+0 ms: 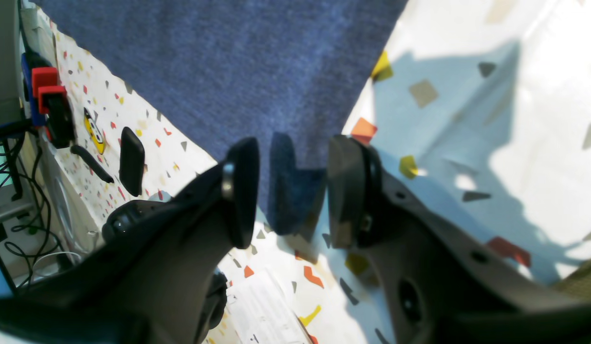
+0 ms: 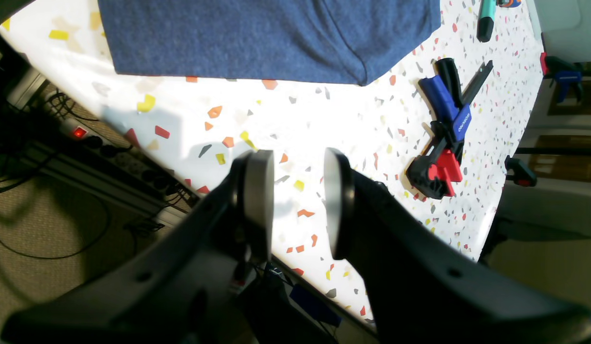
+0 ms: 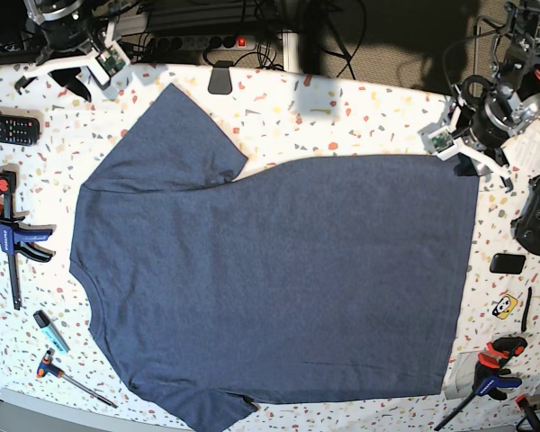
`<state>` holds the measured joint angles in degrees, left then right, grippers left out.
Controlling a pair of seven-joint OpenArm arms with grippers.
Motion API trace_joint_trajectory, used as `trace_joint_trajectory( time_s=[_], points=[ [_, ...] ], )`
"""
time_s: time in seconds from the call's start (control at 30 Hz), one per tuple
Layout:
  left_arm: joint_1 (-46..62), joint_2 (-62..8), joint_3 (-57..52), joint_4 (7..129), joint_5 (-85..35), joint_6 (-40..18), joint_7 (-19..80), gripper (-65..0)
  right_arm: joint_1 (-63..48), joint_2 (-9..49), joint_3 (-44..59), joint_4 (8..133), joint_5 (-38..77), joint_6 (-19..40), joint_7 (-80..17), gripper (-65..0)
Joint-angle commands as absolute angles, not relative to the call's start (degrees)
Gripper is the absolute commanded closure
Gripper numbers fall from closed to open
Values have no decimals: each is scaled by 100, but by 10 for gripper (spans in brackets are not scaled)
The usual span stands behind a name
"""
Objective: Fold the T-shirt properly
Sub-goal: 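Grasp the shirt's shoulder edges with left and right grippers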
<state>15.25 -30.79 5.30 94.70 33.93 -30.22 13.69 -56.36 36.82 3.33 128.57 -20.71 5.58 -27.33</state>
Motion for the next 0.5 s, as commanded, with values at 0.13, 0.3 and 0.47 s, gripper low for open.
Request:
trace_joint_trajectory(
  time_s=[0.13, 0.3, 0.47],
  points=[
    [1291, -3142, 497, 9419, 3188, -2895, 1236, -232, -5684, 3730, 375, 12954, -2104, 397, -2709, -179],
    [1050, -3127, 499, 8934, 3183, -2871, 1212, -232, -5684, 3730, 375, 12954, -2104, 397, -2749, -180],
    [1048, -3129, 499, 8768, 3181, -2860, 1188, -208, -5682, 3732, 375, 12954, -2106, 379, -2742, -180]
  ],
)
